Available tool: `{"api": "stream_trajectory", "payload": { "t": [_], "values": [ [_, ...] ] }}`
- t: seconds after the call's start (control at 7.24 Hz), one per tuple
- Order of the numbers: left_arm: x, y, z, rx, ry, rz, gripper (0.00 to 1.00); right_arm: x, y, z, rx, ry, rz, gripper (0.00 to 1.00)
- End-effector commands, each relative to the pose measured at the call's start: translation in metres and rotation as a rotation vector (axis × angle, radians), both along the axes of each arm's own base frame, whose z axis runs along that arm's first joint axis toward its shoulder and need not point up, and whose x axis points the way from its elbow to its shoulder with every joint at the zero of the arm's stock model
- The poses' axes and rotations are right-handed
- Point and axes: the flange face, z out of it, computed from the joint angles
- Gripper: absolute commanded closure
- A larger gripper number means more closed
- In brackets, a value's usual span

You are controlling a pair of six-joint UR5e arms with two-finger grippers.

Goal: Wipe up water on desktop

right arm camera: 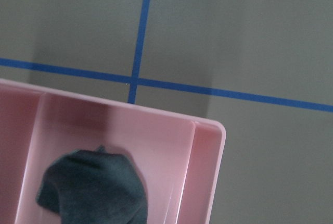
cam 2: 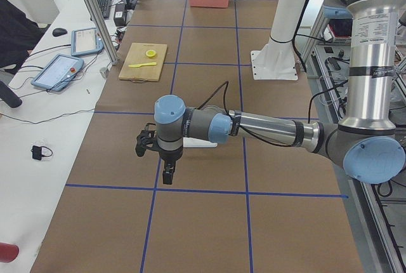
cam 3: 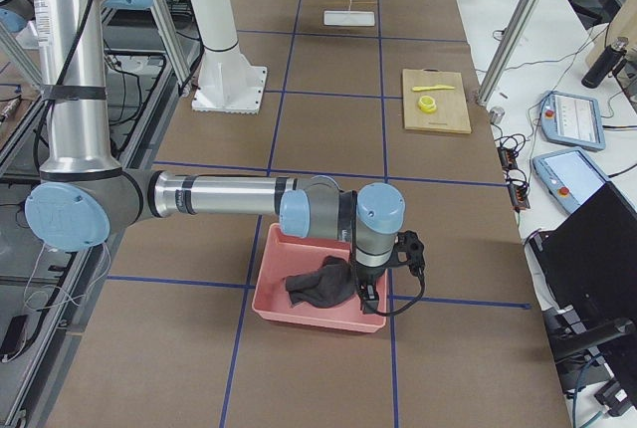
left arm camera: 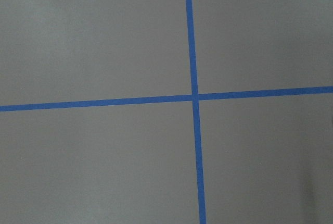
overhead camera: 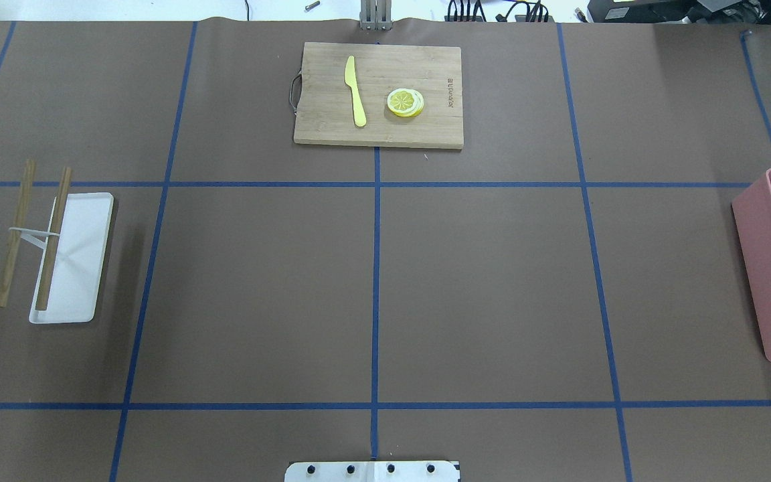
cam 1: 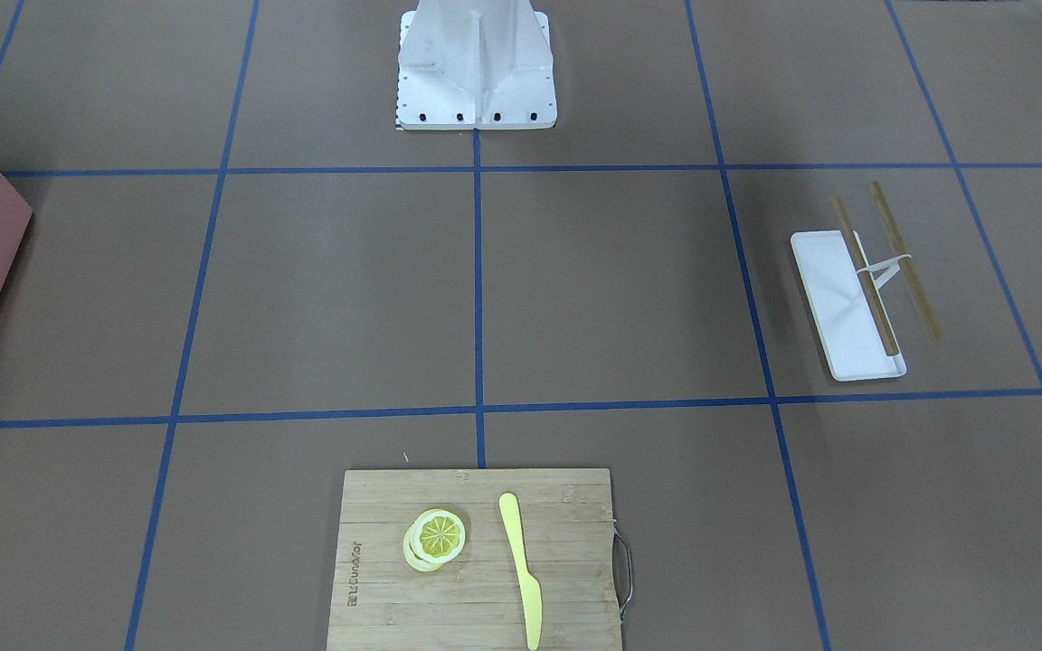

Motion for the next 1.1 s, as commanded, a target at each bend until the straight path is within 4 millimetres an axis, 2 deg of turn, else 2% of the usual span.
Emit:
{"api": "stream_trajectory", "payload": {
  "t": [0.0,0.28,0.41,0.55,0.83,0.97],
  "values": [
    [-0.019,0.009,0.015,0.010,-0.006,0.026,0.02,-0.008,0.002,0.028,-0.046,-0.115,0.072,0.00],
    [-0.022,0.011,0.024,-0.004,-0.006,0.027,0.02,-0.004,0.015,0.027,-0.067,-0.180,0.107,0.00],
    [-0.022,0.011,0.023,-0.006,-0.006,0.024,0.02,-0.002,0.011,0.006,-0.038,-0.171,0.121,0.00],
    [-0.022,0.010,0.022,-0.003,-0.006,0.024,0.02,0.000,0.006,-0.024,-0.032,-0.156,0.170,0.00],
    [-0.022,0.010,0.022,-0.003,-0.006,0.024,0.02,0.001,0.013,-0.040,-0.018,-0.130,0.190,0.00],
    [-0.022,0.010,0.021,-0.001,-0.006,0.024,0.02,-0.001,0.027,-0.033,-0.033,-0.142,0.189,0.00]
  ]
}}
